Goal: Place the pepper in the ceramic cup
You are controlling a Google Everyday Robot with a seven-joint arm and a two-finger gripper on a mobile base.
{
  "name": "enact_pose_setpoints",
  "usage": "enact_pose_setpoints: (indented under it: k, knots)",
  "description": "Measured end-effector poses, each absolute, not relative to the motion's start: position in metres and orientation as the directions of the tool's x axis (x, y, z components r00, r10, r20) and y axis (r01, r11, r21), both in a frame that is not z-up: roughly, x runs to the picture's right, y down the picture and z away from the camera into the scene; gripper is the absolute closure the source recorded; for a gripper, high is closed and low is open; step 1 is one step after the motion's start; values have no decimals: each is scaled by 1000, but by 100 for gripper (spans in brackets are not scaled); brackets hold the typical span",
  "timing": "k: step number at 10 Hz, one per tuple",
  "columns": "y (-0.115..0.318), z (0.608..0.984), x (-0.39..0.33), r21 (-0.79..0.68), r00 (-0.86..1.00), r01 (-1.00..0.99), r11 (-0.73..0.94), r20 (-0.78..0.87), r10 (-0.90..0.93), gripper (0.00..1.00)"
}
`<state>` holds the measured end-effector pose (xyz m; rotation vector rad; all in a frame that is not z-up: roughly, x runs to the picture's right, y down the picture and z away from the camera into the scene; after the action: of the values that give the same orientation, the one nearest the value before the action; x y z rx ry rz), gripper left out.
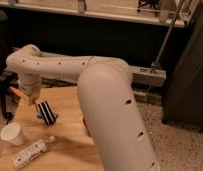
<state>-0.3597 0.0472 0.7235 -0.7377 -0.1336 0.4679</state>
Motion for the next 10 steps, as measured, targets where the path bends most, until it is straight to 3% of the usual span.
enact_pose_setpoints:
  k: [6,10]
  knots:
    - [55,687,-420,-766,863,-159,623,199,464,95]
    - [55,683,-423,-774,856,-135,619,224,467,95]
